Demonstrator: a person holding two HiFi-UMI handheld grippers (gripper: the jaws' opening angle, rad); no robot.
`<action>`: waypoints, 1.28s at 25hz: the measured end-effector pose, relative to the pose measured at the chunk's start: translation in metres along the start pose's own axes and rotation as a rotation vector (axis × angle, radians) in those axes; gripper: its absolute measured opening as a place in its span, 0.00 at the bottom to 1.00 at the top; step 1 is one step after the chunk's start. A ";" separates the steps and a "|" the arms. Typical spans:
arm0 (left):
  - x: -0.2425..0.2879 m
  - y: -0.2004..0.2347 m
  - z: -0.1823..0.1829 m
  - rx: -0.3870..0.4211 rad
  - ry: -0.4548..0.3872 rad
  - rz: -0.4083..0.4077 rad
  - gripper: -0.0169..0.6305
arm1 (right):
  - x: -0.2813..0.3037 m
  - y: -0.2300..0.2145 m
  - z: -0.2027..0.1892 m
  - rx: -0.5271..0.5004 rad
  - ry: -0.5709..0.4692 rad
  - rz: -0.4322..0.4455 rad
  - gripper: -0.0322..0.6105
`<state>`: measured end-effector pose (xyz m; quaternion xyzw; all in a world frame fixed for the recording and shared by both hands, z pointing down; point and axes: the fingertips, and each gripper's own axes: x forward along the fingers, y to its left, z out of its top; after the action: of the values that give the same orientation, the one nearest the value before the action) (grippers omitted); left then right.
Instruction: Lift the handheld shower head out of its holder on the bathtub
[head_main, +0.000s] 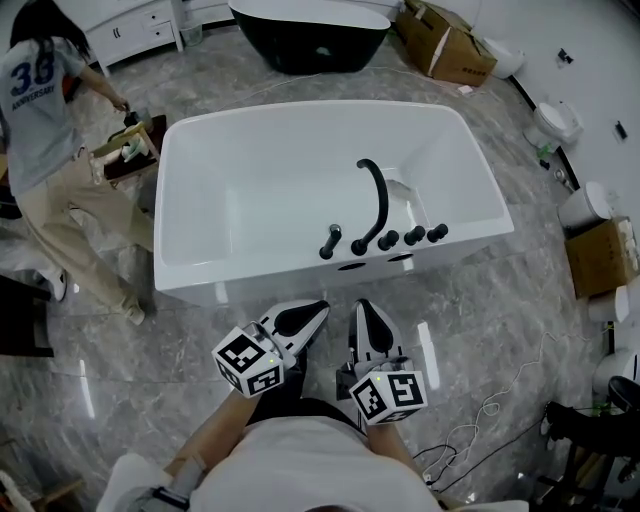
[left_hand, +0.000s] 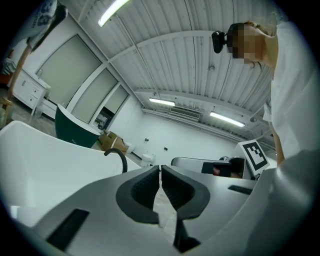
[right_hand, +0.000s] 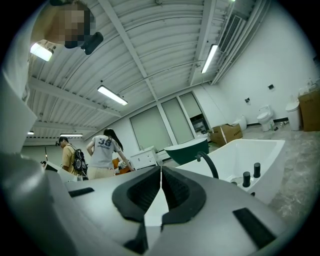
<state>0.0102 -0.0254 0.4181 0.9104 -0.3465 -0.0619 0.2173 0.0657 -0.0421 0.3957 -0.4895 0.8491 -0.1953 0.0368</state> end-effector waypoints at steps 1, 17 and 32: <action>0.003 0.004 0.002 -0.002 0.000 -0.001 0.06 | 0.005 -0.001 0.001 -0.001 0.001 0.002 0.08; 0.059 0.067 0.027 0.011 0.015 -0.005 0.06 | 0.078 -0.038 0.018 -0.029 0.014 -0.004 0.08; 0.083 0.107 0.046 0.060 0.013 0.009 0.06 | 0.131 -0.067 0.046 -0.028 -0.080 0.023 0.08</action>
<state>-0.0041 -0.1669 0.4270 0.9153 -0.3510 -0.0447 0.1926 0.0644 -0.1965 0.3951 -0.4877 0.8551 -0.1632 0.0660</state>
